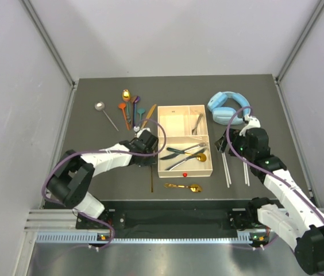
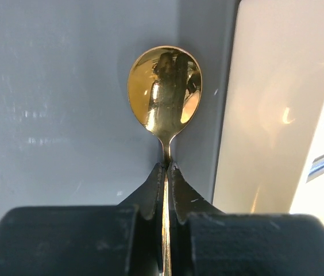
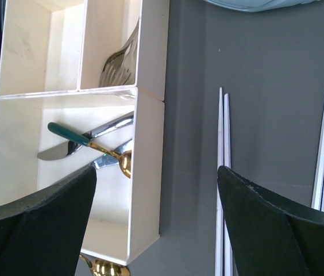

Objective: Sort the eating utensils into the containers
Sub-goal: Pick up the spoon from the center of the board.

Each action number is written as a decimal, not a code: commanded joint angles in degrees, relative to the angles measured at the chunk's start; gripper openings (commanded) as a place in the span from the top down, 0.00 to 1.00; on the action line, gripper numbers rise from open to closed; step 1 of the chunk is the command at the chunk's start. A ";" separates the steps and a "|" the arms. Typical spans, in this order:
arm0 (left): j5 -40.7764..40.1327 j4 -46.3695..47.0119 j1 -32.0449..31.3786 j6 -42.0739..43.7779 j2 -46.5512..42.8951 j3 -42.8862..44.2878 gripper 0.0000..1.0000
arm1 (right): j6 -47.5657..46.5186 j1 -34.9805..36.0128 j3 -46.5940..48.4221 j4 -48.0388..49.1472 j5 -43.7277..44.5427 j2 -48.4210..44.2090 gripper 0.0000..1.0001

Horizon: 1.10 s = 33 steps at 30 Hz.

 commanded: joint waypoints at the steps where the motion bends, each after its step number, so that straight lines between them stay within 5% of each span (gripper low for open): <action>1: -0.23 -13.31 -0.72 -2.07 -1.67 -4.87 1.00 | -0.74 0.66 2.38 1.57 0.36 0.33 0.14; 11: -5.77 -20.53 -0.72 -2.69 -10.83 -0.91 1.00 | -0.38 0.57 2.64 2.97 0.01 3.50 0.14; 26: -3.49 -15.34 -0.72 -2.52 -2.58 -0.65 1.00 | -0.12 0.66 2.73 3.76 0.09 4.82 0.14; 33: -3.32 -15.08 -0.72 -1.90 0.59 3.22 1.00 | -2.05 0.49 8.07 5.44 3.60 13.06 0.14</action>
